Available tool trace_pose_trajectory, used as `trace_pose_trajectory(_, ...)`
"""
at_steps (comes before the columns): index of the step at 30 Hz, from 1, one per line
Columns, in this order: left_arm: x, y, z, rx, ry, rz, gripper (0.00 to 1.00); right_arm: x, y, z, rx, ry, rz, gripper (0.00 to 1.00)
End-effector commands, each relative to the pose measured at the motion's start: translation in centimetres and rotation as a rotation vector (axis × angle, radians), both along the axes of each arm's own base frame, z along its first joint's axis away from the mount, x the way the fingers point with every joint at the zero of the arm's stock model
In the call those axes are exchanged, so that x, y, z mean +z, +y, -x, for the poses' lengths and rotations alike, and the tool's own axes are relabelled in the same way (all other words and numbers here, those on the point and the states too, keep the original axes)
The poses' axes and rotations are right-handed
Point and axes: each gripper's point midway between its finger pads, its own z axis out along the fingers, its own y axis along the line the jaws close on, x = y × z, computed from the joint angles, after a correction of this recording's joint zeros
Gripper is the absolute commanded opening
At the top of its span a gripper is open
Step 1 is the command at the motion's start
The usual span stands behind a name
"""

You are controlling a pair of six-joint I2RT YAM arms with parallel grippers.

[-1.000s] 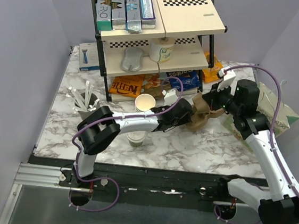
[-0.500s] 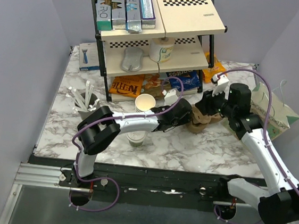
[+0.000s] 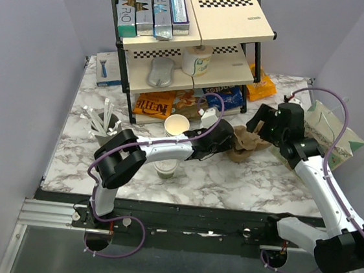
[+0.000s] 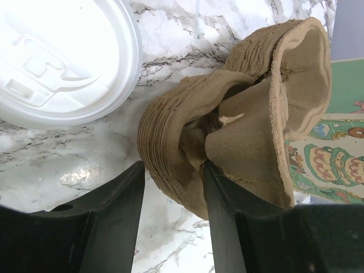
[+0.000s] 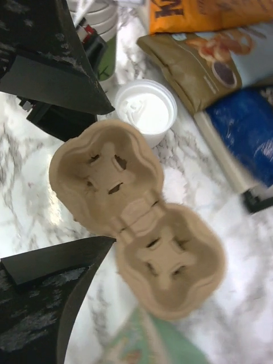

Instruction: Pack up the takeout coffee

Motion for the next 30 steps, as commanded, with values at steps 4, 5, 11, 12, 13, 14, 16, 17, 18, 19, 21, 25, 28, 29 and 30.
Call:
trace_pose_trajectory(4, 0.4, -0.8, 0.0, -0.033, -0.010, 0.027, 0.55, -4.1, -3.3, 1.2, -0.428, 0.071, -0.184, 0.95)
trace_pose_trajectory(5, 0.3, -0.9, 0.1, -0.036, -0.009, 0.028, 0.55, -4.7, -3.7, 1.3, -0.473, 0.076, -0.207, 0.95)
trace_pose_trajectory(11, 0.5, -1.1, 0.1, -0.042, -0.010, 0.042, 0.54, -6.3, -4.3, 0.5, -0.495, 0.075, -0.286, 0.90)
trace_pose_trajectory(12, 0.6, -1.1, 0.1, -0.042, -0.013, 0.046, 0.54, -6.3, -4.4, 0.3, -0.500, 0.063, -0.292, 0.89)
trace_pose_trajectory(13, 0.6, -1.1, 0.2, -0.043, -0.012, 0.046, 0.54, -6.2, -4.4, 0.1, -0.497, 0.058, -0.297, 0.89)
trace_pose_trajectory(14, 0.8, -1.1, 0.1, -0.042, -0.016, 0.051, 0.54, -6.3, -4.4, -0.2, -0.490, 0.049, -0.298, 0.88)
trace_pose_trajectory(16, 0.8, -1.3, 0.1, -0.045, -0.018, 0.055, 0.54, -6.1, -4.3, -0.6, -0.487, 0.039, -0.308, 0.88)
trace_pose_trajectory(17, 0.8, -1.3, 0.1, -0.047, -0.016, 0.057, 0.54, -6.5, -4.2, -0.8, -0.490, 0.045, -0.307, 0.87)
trace_pose_trajectory(18, 0.8, -1.3, 0.0, -0.047, -0.014, 0.056, 0.54, -6.6, -4.3, -1.0, -0.498, 0.045, -0.311, 0.87)
trace_pose_trajectory(19, 0.8, -1.4, 0.1, -0.049, -0.013, 0.057, 0.54, -6.8, -4.4, -1.1, -0.506, 0.047, -0.309, 0.86)
trace_pose_trajectory(21, 0.7, -1.3, 0.2, -0.049, -0.010, 0.058, 0.54, -6.9, -4.2, -1.5, -0.514, 0.045, -0.327, 0.85)
trace_pose_trajectory(25, 1.0, -1.3, 0.1, -0.046, -0.015, 0.063, 0.54, -7.1, -4.1, -1.6, -0.514, 0.050, -0.339, 0.83)
trace_pose_trajectory(28, 1.2, -1.4, 0.1, -0.048, -0.017, 0.066, 0.54, -8.0, -4.7, -1.1, -0.547, 0.053, -0.326, 0.82)
trace_pose_trajectory(29, 1.2, -1.5, 0.1, -0.049, -0.018, 0.069, 0.54, -8.2, -4.8, -1.0, -0.554, 0.056, -0.321, 0.82)
trace_pose_trajectory(30, 1.2, -1.4, 0.1, -0.048, -0.018, 0.067, 0.54, -8.6, -4.9, -0.8, -0.559, 0.064, -0.315, 0.82)
